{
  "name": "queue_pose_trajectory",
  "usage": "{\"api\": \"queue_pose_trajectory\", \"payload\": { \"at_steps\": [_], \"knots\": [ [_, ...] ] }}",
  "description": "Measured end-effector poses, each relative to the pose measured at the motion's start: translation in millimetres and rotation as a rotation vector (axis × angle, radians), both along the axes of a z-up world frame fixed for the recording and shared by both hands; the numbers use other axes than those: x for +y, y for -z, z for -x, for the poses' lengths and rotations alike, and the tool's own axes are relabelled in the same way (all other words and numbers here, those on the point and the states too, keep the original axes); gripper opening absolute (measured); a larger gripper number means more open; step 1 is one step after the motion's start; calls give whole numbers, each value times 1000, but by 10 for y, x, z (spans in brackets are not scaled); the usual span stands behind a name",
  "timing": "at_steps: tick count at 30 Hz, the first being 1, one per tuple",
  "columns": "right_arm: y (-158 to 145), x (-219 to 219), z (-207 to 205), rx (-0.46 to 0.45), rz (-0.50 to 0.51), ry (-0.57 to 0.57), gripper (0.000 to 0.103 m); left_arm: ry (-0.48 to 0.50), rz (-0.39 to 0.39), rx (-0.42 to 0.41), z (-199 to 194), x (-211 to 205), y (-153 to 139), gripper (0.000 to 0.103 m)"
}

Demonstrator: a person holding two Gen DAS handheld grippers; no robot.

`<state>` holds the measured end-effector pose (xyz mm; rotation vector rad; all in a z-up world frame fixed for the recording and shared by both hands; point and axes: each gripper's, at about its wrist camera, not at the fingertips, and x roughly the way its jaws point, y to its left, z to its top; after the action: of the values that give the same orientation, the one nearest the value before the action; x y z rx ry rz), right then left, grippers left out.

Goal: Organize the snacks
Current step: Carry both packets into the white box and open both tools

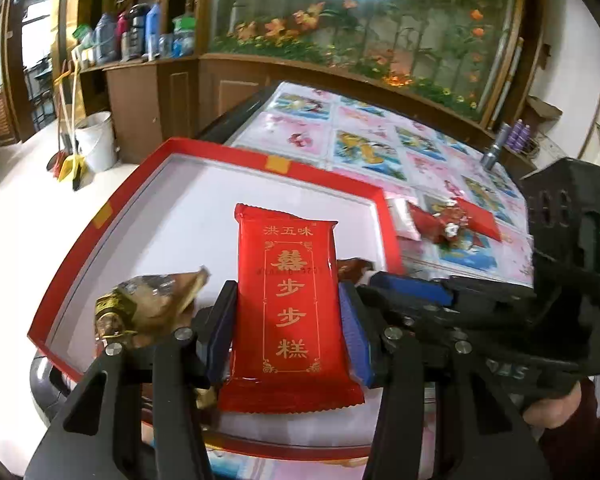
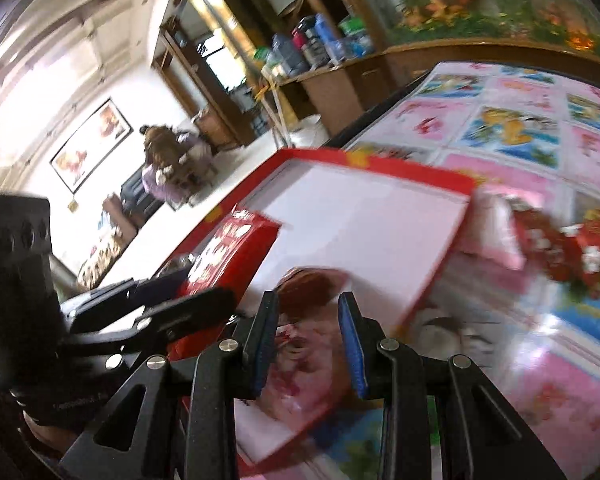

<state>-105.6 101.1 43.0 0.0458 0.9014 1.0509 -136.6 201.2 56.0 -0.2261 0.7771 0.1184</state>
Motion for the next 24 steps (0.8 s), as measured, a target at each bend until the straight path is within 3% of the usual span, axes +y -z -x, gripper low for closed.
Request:
{"api": "queue_pose_trajectory", "payload": {
  "at_steps": [4,7,12,18,24],
  "knots": [
    [-35,-188,-113,43,-65,44,34,-31,-22,29,-15,35,57,48],
    [-59,-553,-362,92,-135,161,34,-48,-57,26,-7,18,41,48],
    [-40,-941,-579,97,-94,291,34,-37,-87,7,14,-8,-8,48],
    [87,-686,-215,-70,187,85,36,-27,-76,20,-8,-11,30,48],
    [274,-480,37,-114,279,-9,44,-21,-70,13,0,-16,12,48]
  ]
}}
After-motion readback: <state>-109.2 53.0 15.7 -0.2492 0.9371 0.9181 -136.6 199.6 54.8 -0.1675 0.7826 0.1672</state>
